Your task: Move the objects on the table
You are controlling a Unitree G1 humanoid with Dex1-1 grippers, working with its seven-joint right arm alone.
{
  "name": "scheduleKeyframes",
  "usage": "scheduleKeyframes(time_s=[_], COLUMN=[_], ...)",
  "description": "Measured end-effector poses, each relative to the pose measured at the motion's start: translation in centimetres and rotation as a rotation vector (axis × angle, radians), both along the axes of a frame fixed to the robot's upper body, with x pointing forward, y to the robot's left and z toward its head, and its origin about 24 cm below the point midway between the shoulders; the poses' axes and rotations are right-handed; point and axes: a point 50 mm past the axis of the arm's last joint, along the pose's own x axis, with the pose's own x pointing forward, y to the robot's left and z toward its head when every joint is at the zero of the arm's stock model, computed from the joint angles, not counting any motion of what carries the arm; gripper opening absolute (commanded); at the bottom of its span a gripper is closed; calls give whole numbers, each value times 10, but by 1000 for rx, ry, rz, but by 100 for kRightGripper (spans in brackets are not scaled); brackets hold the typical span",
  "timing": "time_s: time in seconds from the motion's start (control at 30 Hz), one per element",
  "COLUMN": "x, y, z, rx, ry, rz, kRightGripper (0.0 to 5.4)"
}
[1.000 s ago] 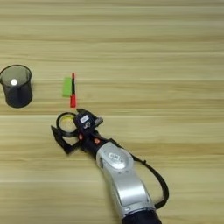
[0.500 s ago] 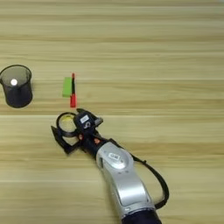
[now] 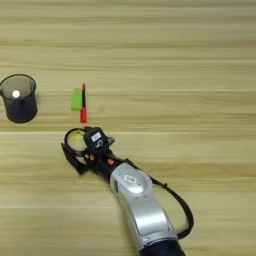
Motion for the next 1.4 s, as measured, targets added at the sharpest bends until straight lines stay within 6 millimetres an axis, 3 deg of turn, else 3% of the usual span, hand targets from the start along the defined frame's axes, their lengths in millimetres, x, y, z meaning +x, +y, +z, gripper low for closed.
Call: scheduleKeyframes(time_s=[0.4, 0.73, 0.9, 1.07, 1.4], x=[1, 26, 41, 57, 77], y=[-3, -30, -47, -65, -76], z=[3, 36, 42, 40, 17], rx=[-4, -1, -24, -55, -61], ry=[-14, -156, -178, -150, -32], rz=[-10, -156, -265, -379, -441], kRightGripper=[402, 402, 402, 402, 402])
